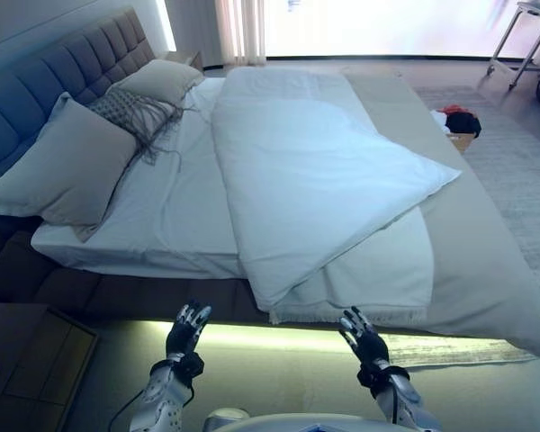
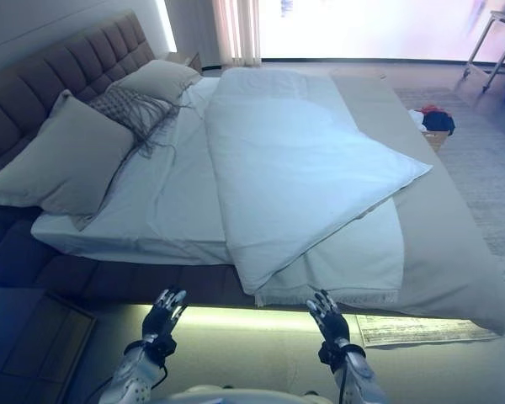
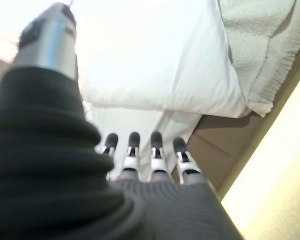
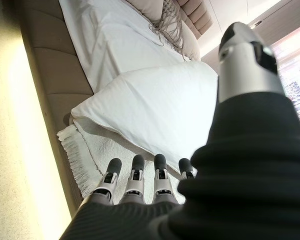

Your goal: Make the bed neatly

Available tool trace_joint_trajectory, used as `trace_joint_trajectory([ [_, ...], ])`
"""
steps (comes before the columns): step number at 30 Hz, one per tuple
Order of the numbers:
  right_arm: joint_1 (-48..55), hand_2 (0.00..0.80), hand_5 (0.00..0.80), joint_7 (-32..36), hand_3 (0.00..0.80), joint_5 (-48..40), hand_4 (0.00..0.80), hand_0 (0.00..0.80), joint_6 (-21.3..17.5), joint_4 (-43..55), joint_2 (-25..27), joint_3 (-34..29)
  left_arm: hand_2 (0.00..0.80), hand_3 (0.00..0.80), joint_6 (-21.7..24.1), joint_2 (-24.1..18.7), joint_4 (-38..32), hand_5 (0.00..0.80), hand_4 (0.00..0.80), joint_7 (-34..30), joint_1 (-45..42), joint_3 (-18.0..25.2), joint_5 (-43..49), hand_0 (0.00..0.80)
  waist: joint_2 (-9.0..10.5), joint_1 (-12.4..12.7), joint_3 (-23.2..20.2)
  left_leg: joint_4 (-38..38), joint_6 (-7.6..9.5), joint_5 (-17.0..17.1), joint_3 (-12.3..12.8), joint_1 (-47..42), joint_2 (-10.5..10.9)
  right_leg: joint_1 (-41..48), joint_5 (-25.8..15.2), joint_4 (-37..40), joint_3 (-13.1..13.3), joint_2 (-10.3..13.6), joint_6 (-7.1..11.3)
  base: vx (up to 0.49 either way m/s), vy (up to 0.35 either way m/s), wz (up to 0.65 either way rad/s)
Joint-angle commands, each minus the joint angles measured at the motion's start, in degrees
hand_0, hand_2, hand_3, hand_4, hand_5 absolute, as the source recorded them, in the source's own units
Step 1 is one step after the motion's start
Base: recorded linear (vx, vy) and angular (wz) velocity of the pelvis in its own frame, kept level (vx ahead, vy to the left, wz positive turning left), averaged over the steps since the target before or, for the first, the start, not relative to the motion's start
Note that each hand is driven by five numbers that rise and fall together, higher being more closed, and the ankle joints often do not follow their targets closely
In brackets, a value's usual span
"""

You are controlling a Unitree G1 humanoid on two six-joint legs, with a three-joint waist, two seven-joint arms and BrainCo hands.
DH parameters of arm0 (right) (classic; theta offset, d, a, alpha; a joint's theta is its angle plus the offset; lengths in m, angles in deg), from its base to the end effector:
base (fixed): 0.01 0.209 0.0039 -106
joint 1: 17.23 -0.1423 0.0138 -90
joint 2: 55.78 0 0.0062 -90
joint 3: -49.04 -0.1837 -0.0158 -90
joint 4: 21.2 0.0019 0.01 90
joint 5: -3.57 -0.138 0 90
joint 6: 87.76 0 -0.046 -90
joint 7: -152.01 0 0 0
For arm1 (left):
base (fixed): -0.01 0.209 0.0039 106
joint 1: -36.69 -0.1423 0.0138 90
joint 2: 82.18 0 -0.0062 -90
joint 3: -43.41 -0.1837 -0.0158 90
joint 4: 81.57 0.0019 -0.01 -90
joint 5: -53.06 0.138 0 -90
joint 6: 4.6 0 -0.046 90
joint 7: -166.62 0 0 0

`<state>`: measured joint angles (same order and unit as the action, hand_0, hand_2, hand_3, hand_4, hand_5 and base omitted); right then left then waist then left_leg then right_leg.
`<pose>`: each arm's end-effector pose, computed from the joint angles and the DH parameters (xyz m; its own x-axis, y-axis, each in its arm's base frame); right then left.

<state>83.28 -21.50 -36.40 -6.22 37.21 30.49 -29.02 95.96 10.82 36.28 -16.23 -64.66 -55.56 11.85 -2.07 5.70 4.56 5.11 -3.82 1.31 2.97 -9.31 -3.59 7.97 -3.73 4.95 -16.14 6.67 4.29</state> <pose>0.1144 -0.1857 -0.0719 0.8369 0.0616 -0.5438 0.1836 0.9045 0.3849 0.1195 0.1963 -0.0615 0.8707 0.0550 -0.4887 -0.2626 0.8923 -0.3673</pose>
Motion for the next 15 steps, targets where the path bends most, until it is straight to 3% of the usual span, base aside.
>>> trace_joint_trajectory([
  [1,-1.17,0.000,0.000,-0.14,0.000,-0.22,0.000,0.000,-1.90,4.29,-0.07,0.48,0.000,0.000,2.96,-1.81,-1.65,0.000,0.000,-1.60,2.80,-1.00,2.68,0.000,1.90,0.90,0.44,-2.13,1.84,1.11,3.03,1.50,2.20,0.57,-1.33,-1.13,-1.61,1.96,2.56,0.000,0.000,0.00],
  [15,-1.78,0.000,0.000,-0.60,0.000,-0.83,0.000,0.000,-1.57,4.01,-0.98,2.30,0.000,0.000,2.39,-2.05,-1.01,0.000,0.000,0.22,2.90,0.57,4.56,0.000,2.78,1.61,0.83,-8.15,3.16,-2.00,3.49,3.43,3.62,-0.15,-1.16,-1.85,-0.13,2.73,2.10,0.012,-0.024,0.00],
])
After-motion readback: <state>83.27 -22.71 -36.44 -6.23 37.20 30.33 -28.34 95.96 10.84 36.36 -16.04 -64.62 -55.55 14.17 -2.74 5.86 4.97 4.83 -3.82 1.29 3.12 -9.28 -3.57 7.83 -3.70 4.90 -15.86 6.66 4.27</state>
